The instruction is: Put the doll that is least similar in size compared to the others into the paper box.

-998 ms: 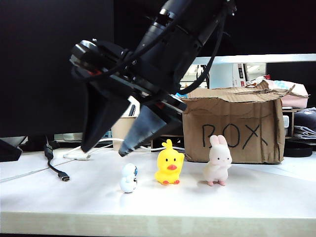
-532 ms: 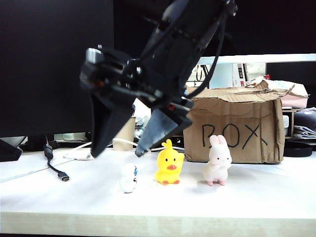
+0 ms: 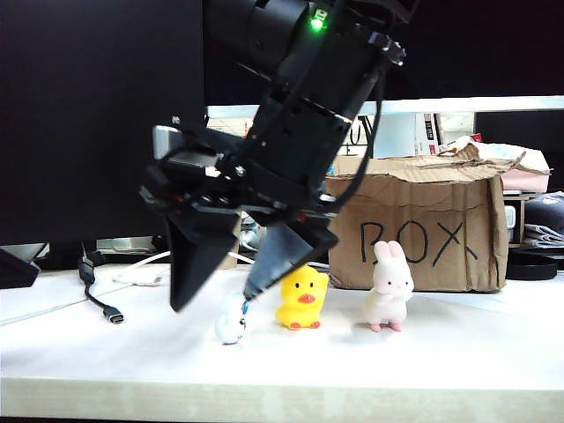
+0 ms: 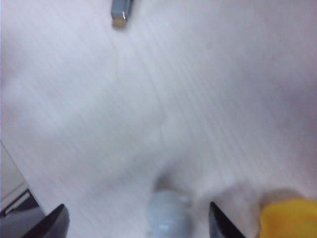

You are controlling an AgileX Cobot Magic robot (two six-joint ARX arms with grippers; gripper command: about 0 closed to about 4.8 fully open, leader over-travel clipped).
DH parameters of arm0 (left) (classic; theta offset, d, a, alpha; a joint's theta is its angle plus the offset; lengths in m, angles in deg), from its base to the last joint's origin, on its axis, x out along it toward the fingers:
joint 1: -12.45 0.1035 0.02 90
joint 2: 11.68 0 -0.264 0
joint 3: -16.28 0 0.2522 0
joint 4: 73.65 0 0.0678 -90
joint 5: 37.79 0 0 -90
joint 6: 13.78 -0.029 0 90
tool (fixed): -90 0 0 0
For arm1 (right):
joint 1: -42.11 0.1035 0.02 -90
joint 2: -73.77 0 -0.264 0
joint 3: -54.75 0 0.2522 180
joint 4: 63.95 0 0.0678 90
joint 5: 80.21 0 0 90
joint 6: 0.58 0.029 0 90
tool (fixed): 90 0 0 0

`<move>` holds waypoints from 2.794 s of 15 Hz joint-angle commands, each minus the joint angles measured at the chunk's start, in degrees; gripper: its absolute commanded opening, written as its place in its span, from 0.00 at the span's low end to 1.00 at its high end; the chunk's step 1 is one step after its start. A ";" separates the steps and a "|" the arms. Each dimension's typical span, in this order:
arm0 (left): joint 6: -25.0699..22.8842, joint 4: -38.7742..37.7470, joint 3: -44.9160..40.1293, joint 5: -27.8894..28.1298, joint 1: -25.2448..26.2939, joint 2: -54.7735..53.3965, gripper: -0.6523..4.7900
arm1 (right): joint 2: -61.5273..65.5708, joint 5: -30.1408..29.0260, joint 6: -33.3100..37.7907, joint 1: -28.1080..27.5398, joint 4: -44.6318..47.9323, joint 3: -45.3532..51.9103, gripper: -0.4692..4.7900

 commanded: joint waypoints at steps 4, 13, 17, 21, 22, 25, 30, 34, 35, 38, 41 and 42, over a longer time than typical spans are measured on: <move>-0.02 0.42 0.07 -0.24 0.04 0.00 0.11 | 1.16 0.09 -0.09 0.09 1.40 -0.35 0.70; -0.02 0.42 0.07 -0.24 0.04 0.00 0.11 | 2.60 -0.50 0.09 0.20 -0.22 -0.33 0.56; -0.02 0.39 0.07 -0.22 0.04 0.00 0.11 | 2.60 -0.44 0.09 0.15 0.66 -0.33 0.41; -0.02 0.39 0.07 -0.22 0.04 0.00 0.11 | 2.60 -0.46 0.09 0.11 1.51 -0.33 0.24; -0.02 0.42 0.07 -0.22 0.04 0.00 0.11 | 2.60 -0.44 0.09 0.09 1.55 -0.33 0.24; -0.02 0.42 0.07 -0.22 0.04 0.00 0.11 | 2.60 -0.52 0.11 0.11 2.03 -0.33 0.33; -0.02 0.42 0.07 -0.22 0.04 0.00 0.11 | 2.60 -0.50 0.33 0.11 5.01 -0.33 0.62; -0.02 0.42 0.07 -0.24 0.04 0.00 0.11 | 2.62 0.61 0.33 0.04 7.56 -0.33 0.61; -0.02 0.42 0.07 -0.22 0.04 0.00 0.11 | 2.75 0.98 0.33 0.07 8.48 -0.33 0.61; -0.02 0.42 0.07 -0.24 0.04 0.02 0.11 | 4.72 0.94 1.92 0.07 9.66 -0.39 0.61; -0.02 0.42 0.07 -0.22 0.04 0.02 0.11 | 6.80 0.74 2.95 0.24 12.20 -0.42 0.61; -0.02 0.39 0.07 -0.24 0.04 0.02 0.11 | 7.15 0.74 3.74 0.24 13.27 -0.42 0.62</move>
